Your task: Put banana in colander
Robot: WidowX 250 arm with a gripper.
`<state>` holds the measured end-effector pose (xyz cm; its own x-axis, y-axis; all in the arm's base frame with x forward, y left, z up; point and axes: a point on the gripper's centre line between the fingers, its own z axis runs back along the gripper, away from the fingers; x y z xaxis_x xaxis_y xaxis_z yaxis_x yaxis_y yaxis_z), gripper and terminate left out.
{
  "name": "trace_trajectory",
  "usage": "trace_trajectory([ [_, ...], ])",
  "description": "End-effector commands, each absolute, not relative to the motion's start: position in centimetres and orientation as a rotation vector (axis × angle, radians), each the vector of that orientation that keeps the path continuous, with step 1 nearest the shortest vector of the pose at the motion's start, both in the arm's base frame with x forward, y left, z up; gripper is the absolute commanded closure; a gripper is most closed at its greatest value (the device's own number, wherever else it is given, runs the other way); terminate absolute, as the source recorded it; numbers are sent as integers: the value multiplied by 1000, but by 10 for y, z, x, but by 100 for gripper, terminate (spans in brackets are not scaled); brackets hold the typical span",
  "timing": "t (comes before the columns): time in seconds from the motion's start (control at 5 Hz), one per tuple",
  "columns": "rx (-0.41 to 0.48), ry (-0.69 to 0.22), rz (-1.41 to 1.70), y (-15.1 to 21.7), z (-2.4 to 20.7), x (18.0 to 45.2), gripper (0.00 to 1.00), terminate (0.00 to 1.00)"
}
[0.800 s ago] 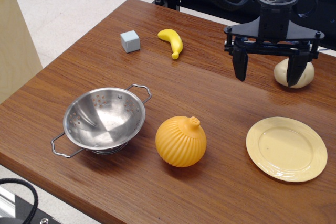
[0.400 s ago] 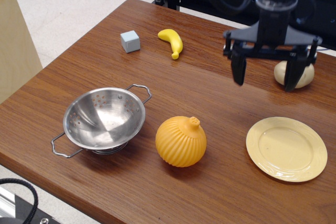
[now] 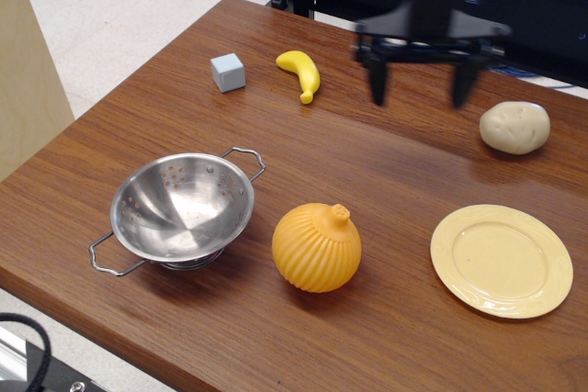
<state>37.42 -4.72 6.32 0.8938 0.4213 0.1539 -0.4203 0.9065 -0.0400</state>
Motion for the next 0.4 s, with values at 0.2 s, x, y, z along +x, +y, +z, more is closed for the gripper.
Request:
trace_trajectory([
  [0.2,20,-259,591,25,70,430,0,0],
])
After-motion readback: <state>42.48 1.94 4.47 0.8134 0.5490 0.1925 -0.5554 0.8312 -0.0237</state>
